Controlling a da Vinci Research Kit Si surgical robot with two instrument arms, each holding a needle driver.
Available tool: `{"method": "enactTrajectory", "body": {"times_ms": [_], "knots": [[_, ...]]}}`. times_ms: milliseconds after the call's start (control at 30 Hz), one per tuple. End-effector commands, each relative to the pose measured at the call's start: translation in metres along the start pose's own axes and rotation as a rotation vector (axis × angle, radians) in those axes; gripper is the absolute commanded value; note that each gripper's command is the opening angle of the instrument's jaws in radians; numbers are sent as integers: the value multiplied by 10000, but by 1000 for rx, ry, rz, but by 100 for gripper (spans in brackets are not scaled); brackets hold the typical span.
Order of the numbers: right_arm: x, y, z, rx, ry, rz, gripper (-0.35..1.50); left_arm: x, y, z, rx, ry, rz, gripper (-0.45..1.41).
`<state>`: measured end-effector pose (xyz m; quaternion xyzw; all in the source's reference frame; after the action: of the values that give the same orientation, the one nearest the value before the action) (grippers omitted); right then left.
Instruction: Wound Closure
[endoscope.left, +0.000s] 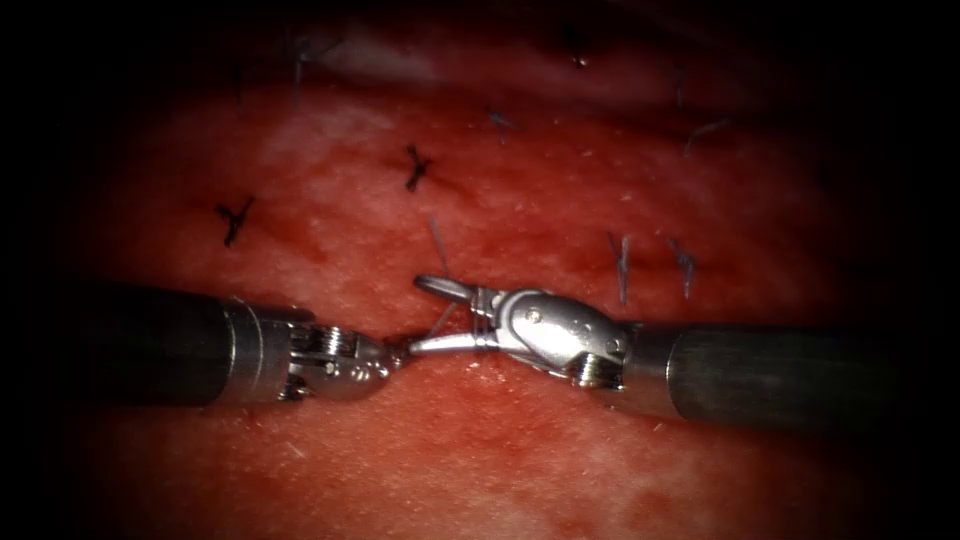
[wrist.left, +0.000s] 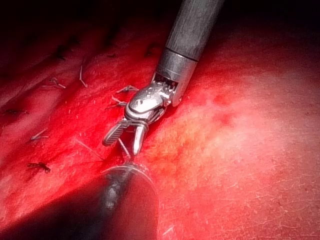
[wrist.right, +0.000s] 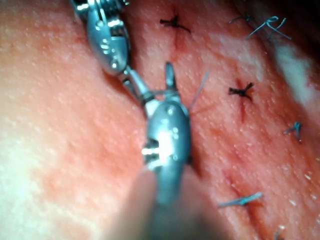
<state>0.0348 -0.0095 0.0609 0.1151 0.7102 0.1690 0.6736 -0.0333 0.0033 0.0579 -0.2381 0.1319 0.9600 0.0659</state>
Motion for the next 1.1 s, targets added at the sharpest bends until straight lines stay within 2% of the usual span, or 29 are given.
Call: {"method": "enactTrajectory", "body": {"times_ms": [33,167,367,633,867,900,933,1100], "knots": [[-5,2,8,-9,-3,-2,69,4,4,6,3,-2,0,-45],[-5,4,8,-41,-18,4,64,9,8,3,5,-7,-3,-45],[-8,3,10,-110,-46,106,57,14,14,2,13,-13,-7,-45],[-13,9,5,-281,-124,160,59,30,8,15,18,-20,-33,-45],[-26,18,-3,-387,-189,207,69,33,-2,25,18,-26,-106,-45],[-29,19,-3,-394,-205,211,73,32,-5,26,17,-26,-107,-45],[-35,22,2,-408,-233,236,86,28,-10,29,15,-23,-108,-45],[-55,21,17,-426,-253,301,88,23,-18,37,15,-24,-109,-45]]}}
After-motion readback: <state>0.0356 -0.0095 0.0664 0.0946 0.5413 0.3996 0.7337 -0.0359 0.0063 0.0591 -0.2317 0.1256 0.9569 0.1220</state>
